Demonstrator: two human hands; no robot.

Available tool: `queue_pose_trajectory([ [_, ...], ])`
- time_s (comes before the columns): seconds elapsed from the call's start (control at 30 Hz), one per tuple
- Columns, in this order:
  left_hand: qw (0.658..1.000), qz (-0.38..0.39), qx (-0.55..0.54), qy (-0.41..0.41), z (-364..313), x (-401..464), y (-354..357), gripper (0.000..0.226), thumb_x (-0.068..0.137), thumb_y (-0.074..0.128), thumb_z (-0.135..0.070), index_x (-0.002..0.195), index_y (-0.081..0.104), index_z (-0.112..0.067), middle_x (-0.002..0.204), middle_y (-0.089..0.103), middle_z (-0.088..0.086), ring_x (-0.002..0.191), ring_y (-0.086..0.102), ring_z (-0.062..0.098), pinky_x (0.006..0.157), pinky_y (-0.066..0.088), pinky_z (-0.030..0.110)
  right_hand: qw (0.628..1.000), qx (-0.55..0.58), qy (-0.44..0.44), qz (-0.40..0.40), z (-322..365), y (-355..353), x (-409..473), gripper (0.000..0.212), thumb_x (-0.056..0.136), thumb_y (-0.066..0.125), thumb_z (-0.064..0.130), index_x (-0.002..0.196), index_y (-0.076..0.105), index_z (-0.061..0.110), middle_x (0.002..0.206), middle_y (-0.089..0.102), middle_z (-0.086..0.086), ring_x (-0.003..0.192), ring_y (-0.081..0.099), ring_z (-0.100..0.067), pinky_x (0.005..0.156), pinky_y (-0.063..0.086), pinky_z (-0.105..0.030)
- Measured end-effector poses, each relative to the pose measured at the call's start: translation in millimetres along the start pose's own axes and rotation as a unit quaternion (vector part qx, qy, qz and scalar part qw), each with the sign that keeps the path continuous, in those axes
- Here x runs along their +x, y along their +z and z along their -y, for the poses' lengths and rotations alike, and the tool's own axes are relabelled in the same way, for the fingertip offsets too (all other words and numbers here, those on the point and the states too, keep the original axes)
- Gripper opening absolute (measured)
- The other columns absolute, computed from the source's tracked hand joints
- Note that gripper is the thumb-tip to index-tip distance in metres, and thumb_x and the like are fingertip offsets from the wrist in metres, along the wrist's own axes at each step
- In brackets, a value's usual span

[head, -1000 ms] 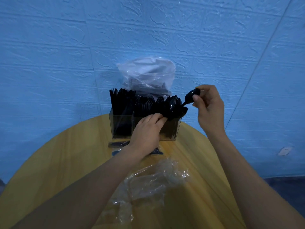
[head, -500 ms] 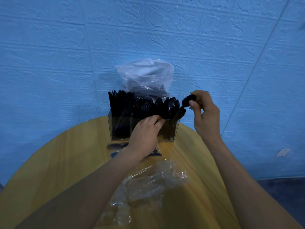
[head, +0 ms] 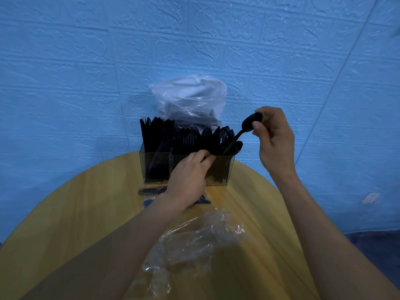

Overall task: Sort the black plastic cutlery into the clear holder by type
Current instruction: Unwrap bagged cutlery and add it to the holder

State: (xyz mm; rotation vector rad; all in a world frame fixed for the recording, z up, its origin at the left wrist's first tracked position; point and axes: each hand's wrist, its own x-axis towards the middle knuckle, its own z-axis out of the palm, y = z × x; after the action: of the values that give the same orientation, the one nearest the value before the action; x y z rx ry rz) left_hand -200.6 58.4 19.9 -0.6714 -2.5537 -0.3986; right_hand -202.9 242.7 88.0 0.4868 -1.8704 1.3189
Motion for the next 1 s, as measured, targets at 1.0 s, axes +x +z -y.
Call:
queue_pose_trajectory([
  [1.0,1.000,0.007,-0.001,-0.009,-4,0,-5,0.059,0.086,0.048,-0.002,0.142,0.038,-0.020,0.139,0.039,-0.003,0.123,0.039,0.016,0.098,0.037,0.028,0.995,-0.078,-0.065,0.014,-20,1,-30,0.021,0.093,0.052,0.002,0.103,0.054,0.020,0.085,0.059,0.009,0.079,0.057,-0.010,0.076,0.044,-0.014],
])
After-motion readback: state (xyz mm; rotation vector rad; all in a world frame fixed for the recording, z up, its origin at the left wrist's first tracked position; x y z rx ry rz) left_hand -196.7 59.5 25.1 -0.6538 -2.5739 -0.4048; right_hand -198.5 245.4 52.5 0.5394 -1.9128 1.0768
